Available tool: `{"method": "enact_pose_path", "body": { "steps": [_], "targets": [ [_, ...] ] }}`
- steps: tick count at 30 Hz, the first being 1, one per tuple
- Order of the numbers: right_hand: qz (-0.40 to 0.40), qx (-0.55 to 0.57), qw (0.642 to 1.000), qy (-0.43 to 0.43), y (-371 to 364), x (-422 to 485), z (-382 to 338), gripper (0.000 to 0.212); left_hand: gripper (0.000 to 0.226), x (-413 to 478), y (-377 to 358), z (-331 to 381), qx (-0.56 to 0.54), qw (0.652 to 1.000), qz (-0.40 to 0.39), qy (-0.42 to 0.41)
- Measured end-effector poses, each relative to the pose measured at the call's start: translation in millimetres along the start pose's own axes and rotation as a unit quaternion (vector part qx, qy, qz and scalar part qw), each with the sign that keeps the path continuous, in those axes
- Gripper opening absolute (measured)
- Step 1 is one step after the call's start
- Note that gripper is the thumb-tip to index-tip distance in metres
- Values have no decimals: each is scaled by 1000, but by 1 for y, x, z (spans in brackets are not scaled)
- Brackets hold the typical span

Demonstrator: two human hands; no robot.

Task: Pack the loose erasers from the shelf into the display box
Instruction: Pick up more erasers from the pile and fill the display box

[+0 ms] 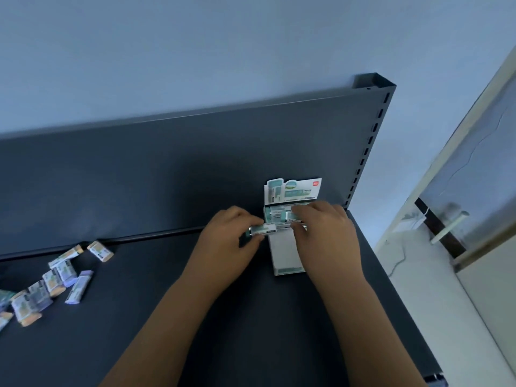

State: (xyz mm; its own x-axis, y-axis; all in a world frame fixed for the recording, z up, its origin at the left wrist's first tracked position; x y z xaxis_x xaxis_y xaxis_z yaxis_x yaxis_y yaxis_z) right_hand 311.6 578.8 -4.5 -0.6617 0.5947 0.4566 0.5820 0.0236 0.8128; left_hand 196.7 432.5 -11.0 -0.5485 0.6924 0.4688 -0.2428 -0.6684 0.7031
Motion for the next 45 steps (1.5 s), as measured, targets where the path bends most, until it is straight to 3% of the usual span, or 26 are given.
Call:
{"method": "enact_pose_path", "body": {
  "steps": [12, 28, 45],
  "targets": [
    [-23, 11, 999, 25, -9, 27, 53, 28, 17, 46, -61, 16, 122, 992, -28, -23],
    [-69, 11, 996, 57, -24, 28, 50, 28, 7, 50, -64, 7, 183, 981, -41, -42],
    [-6, 35, 997, 65, -32, 27, 50, 17, 8, 47, -67, 8, 209, 976, -38, -55]
  ]
}}
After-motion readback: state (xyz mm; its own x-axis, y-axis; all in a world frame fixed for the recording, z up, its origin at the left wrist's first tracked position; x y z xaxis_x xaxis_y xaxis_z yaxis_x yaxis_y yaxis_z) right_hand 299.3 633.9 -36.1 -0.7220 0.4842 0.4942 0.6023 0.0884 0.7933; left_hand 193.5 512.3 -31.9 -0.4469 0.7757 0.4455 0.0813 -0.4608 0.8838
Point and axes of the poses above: each hand's wrist, its own x-axis towards the middle knuckle, its own y-axis out of the back of the hand, z = x × y, the point moved 5 cm from there along x, towards the middle knuckle, and after that the axes turned 4 degrees about z, right-handed, at the moved point
